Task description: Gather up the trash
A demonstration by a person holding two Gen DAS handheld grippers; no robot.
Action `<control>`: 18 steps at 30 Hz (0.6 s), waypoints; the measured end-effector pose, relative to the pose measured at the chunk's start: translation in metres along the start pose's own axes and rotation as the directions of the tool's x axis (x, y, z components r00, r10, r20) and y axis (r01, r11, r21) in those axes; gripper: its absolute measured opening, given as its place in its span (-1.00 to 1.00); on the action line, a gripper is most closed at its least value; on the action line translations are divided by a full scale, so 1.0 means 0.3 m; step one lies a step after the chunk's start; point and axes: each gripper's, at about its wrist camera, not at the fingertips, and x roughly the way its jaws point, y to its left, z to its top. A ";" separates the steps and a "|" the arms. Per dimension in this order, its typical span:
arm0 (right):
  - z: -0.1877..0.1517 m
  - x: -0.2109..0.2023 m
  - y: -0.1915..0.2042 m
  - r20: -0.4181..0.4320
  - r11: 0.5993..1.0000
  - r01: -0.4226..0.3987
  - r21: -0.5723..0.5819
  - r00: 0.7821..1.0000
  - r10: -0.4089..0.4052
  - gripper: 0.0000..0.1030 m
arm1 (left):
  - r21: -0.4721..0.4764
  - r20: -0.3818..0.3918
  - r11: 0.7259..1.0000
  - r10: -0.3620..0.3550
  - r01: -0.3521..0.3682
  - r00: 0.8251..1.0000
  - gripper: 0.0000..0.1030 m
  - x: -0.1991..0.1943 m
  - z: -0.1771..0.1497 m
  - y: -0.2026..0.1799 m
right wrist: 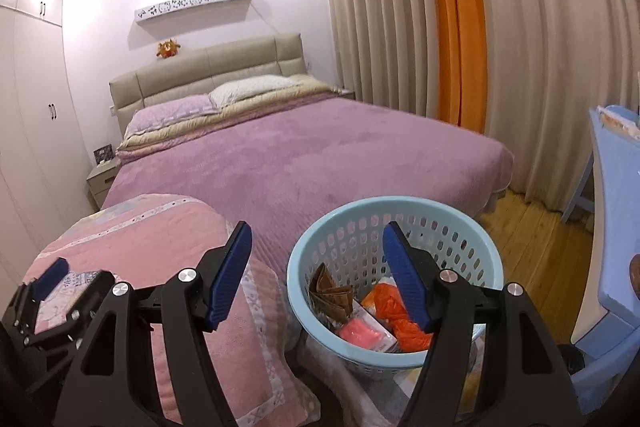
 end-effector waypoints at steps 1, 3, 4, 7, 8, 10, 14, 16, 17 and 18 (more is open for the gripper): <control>0.002 -0.005 0.003 0.008 1.000 0.000 0.002 1.000 0.000 0.25 | -0.003 0.000 1.000 0.014 -0.014 1.000 0.79 0.005 -0.004 0.004; -0.003 -0.015 0.008 0.032 1.000 0.005 0.000 0.999 -0.005 0.25 | -0.009 0.001 1.000 0.023 -0.023 1.000 0.79 0.005 -0.002 0.007; -0.009 -0.021 0.012 0.051 1.000 0.012 -0.004 0.999 -0.012 0.25 | -0.004 0.009 1.000 0.027 -0.027 1.000 0.80 0.005 0.001 0.005; -0.031 -0.037 0.026 0.109 0.999 0.029 -0.017 0.994 -0.027 0.25 | 0.025 0.002 0.999 0.043 -0.043 0.999 0.85 0.011 -0.004 -0.006; -0.039 -0.041 0.031 0.121 0.999 0.037 -0.023 0.992 -0.034 0.25 | 0.026 -0.005 0.999 0.040 -0.039 0.999 0.85 0.013 -0.007 -0.007; -0.060 -0.046 0.047 0.149 0.997 0.068 -0.042 0.987 -0.061 0.35 | 0.019 -0.018 0.999 0.033 -0.032 0.999 0.85 0.018 -0.015 -0.003; -0.090 -0.049 0.083 0.185 0.989 0.124 -0.083 0.977 -0.107 0.53 | 0.005 -0.034 1.000 0.026 -0.026 0.999 0.85 0.021 -0.024 0.008; -0.088 -0.042 0.083 0.170 0.992 0.100 -0.078 0.982 -0.086 0.56 | -0.010 -0.038 1.000 0.024 -0.024 0.999 0.85 0.028 -0.025 0.020; -0.084 -0.038 0.076 0.160 0.994 0.084 -0.069 0.985 -0.072 0.56 | -0.016 -0.040 1.000 0.022 -0.023 0.999 0.85 0.028 -0.030 0.019; -0.080 -0.033 0.071 0.147 0.996 0.065 -0.059 0.988 -0.056 0.56 | -0.022 -0.044 1.000 0.021 -0.022 0.999 0.85 0.030 -0.029 0.024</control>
